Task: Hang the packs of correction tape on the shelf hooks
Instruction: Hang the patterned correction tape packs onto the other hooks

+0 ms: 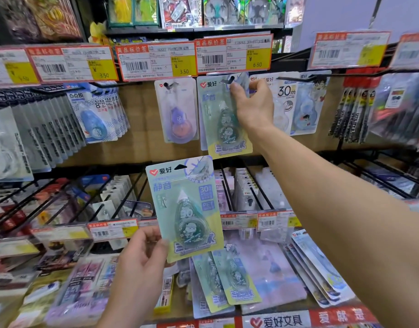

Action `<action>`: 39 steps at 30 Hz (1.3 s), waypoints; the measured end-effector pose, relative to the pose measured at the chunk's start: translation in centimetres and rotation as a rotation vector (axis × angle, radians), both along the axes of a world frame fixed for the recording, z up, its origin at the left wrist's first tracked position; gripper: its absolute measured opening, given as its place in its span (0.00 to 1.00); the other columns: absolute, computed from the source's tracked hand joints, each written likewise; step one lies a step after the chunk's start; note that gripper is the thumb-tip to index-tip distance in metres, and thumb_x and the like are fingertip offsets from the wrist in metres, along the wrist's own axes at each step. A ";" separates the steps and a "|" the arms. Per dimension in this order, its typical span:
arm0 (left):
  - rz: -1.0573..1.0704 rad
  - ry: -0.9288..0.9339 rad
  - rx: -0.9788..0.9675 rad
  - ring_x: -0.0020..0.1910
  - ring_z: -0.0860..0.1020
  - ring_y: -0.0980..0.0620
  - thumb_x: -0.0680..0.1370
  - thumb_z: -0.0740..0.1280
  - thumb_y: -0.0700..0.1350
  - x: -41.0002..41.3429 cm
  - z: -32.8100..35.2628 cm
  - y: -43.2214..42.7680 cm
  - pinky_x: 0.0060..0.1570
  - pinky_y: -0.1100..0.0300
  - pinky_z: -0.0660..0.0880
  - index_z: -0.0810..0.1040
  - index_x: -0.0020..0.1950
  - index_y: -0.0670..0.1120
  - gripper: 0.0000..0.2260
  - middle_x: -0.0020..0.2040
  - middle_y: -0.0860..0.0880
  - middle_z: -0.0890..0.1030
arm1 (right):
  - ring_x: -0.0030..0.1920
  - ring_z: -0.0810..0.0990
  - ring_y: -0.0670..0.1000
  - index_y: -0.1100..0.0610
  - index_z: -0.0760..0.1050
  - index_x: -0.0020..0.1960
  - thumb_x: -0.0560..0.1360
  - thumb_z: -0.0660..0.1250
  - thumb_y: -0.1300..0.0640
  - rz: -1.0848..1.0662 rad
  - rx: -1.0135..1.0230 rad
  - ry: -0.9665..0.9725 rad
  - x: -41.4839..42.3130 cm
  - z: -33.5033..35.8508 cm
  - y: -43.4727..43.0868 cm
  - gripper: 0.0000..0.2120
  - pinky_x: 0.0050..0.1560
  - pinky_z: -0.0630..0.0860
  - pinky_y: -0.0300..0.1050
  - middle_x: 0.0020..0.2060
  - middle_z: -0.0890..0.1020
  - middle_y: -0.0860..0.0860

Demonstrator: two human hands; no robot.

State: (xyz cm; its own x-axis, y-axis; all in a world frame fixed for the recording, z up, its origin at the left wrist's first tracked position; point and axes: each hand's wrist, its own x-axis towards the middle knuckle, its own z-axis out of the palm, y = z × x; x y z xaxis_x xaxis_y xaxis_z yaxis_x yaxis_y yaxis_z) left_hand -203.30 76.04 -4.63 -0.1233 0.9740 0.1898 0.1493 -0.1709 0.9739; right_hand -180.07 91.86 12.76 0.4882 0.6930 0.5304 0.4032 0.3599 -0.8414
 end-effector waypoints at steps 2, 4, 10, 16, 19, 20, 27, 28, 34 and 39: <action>-0.001 0.014 -0.007 0.45 0.81 0.44 0.81 0.63 0.38 0.2 0.1 0.1 0.45 0.43 0.81 0.77 0.49 0.50 0.07 0.42 0.54 0.83 | 0.48 0.77 0.52 0.54 0.70 0.53 0.80 0.66 0.42 -0.024 -0.029 -0.027 0.0 0.1 0.4 0.16 0.53 0.74 0.52 0.41 0.75 0.44; 0.001 0.029 -0.021 0.43 0.81 0.45 0.81 0.63 0.39 0.4 0.3 0.2 0.46 0.41 0.81 0.77 0.49 0.50 0.07 0.43 0.54 0.83 | 0.47 0.76 0.52 0.54 0.69 0.52 0.79 0.66 0.41 -0.028 -0.045 -0.036 0.0 -0.1 0.7 0.17 0.50 0.73 0.51 0.39 0.74 0.43; -0.030 0.072 0.001 0.42 0.81 0.49 0.82 0.63 0.42 1.3 1.7 0.0 0.47 0.40 0.80 0.77 0.50 0.53 0.06 0.44 0.55 0.83 | 0.45 0.76 0.47 0.55 0.71 0.63 0.79 0.67 0.40 -0.025 -0.071 -0.021 0.9 -2.2 -2.2 0.21 0.51 0.71 0.45 0.42 0.74 0.42; -0.094 0.055 0.086 0.45 0.81 0.47 0.82 0.62 0.41 3.0 3.8 0.3 0.50 0.40 0.78 0.77 0.52 0.52 0.07 0.44 0.52 0.83 | 0.48 0.86 0.54 0.54 0.79 0.54 0.79 0.66 0.40 0.426 -0.088 0.181 0.2 -5.6 -9.4 0.18 0.57 0.81 0.59 0.49 0.86 0.52; -0.124 0.084 0.118 0.43 0.79 0.38 0.82 0.62 0.40 4.0 4.3 0.4 0.45 0.37 0.78 0.77 0.50 0.54 0.09 0.43 0.46 0.82 | 0.52 0.86 0.57 0.57 0.82 0.55 0.79 0.70 0.50 0.618 -0.092 0.229 -0.5 -6.8 -11.5 0.12 0.54 0.82 0.57 0.52 0.87 0.56; -0.124 0.096 0.125 0.42 0.79 0.37 0.82 0.62 0.41 4.3 4.4 0.4 0.44 0.36 0.78 0.77 0.50 0.55 0.09 0.43 0.45 0.82 | 0.50 0.86 0.56 0.56 0.83 0.55 0.80 0.70 0.55 0.640 -0.069 0.250 -0.7 -7.0 -11.8 0.07 0.54 0.83 0.55 0.51 0.88 0.55; 0.062 0.516 0.427 0.53 0.75 0.62 0.81 0.62 0.45 4.7 3.7 0.8 0.53 0.62 0.72 0.75 0.58 0.51 0.07 0.52 0.59 0.77 | 0.41 0.87 0.50 0.56 0.81 0.54 0.81 0.67 0.62 0.623 0.026 0.280 0.3 -4.0 -12.0 0.05 0.42 0.83 0.47 0.42 0.88 0.50; 0.089 0.620 0.468 0.55 0.72 0.62 0.81 0.62 0.45 4.7 3.4 1.0 0.55 0.64 0.67 0.75 0.59 0.50 0.08 0.53 0.59 0.75 | 0.41 0.87 0.49 0.57 0.81 0.54 0.81 0.67 0.62 0.627 0.041 0.287 0.3 -3.3 -11.9 0.05 0.41 0.83 0.46 0.41 0.88 0.49; 0.088 1.027 0.390 0.61 0.71 0.50 0.79 0.60 0.56 4.1 1.5 2.1 0.67 0.49 0.64 0.75 0.62 0.49 0.17 0.57 0.53 0.75 | 0.42 0.87 0.50 0.58 0.79 0.55 0.82 0.66 0.63 0.623 0.144 0.298 -0.5 -0.5 -10.4 0.04 0.41 0.83 0.46 0.44 0.87 0.53; 0.086 1.115 0.322 0.65 0.70 0.52 0.79 0.59 0.59 4.4 1.1 2.2 0.75 0.47 0.54 0.74 0.66 0.52 0.20 0.61 0.55 0.76 | 0.44 0.86 0.53 0.61 0.77 0.59 0.82 0.67 0.62 0.566 0.161 0.299 -0.9 0.2 -8.8 0.07 0.43 0.85 0.51 0.48 0.86 0.57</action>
State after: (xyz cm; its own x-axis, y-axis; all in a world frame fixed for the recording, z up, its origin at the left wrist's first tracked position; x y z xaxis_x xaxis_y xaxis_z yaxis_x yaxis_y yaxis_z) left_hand -198.90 78.20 -3.51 0.2053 0.8573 0.4720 0.9191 -0.3346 0.2079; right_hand -180.97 83.06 12.94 0.2142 0.8094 0.5467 -0.1283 0.5782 -0.8058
